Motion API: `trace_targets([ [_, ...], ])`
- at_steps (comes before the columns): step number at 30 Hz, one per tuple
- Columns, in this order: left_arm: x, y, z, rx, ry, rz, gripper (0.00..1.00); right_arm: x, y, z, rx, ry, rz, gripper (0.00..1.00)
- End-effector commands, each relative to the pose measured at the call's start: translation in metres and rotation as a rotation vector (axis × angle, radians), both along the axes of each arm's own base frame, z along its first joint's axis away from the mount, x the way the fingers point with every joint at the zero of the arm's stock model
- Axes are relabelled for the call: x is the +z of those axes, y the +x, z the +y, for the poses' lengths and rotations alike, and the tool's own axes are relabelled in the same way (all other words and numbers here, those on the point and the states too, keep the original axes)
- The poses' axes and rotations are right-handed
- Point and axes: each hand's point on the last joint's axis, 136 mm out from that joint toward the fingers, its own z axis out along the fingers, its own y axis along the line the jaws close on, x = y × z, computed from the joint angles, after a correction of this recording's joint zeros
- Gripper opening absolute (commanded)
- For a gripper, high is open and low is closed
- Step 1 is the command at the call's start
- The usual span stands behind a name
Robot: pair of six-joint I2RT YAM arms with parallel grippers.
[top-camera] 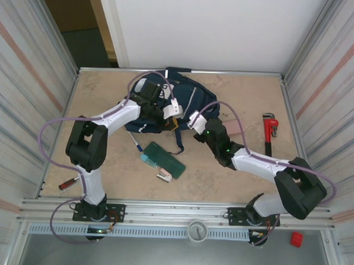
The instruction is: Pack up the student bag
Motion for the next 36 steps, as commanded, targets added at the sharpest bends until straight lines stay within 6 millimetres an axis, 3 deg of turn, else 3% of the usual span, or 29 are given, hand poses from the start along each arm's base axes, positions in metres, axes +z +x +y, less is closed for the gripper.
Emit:
trace_targets([
  [1, 0.024, 0.0, 0.0, -0.025, -0.048, -0.055, 0.0, -0.014, -0.012, -0.014, -0.035, 0.163, 0.174, 0.0],
  [6, 0.021, 0.004, 0.004, -0.005, -0.035, -0.089, 0.0, -0.018, -0.018, -0.035, -0.083, 0.377, 0.336, 0.0],
  [12, 0.019, 0.012, 0.024, 0.043, -0.001, -0.148, 0.0, -0.022, -0.017, -0.081, -0.257, 0.655, 0.478, 0.0],
  [18, 0.004, 0.02, 0.04, 0.08, 0.086, -0.219, 0.02, -0.021, -0.017, -0.068, -0.247, 0.776, 0.559, 0.0],
  [20, 0.001, 0.021, 0.041, 0.092, 0.106, -0.218, 0.12, -0.021, -0.016, -0.061, -0.24, 0.789, 0.566, 0.0],
  [24, 0.011, 0.009, 0.026, 0.069, 0.096, -0.242, 0.48, -0.018, -0.015, -0.046, -0.22, 0.824, 0.585, 0.0],
  [27, 0.026, 0.0, 0.006, 0.049, 0.053, -0.288, 0.61, -0.013, -0.016, -0.035, -0.201, 0.847, 0.593, 0.0],
  [30, 0.033, -0.01, -0.017, -0.001, 0.03, -0.31, 0.65, -0.004, -0.017, -0.028, -0.179, 0.876, 0.597, 0.0],
  [36, 0.018, -0.012, -0.048, -0.063, 0.07, -0.298, 0.64, 0.02, -0.025, -0.021, -0.141, 0.931, 0.579, 0.0],
])
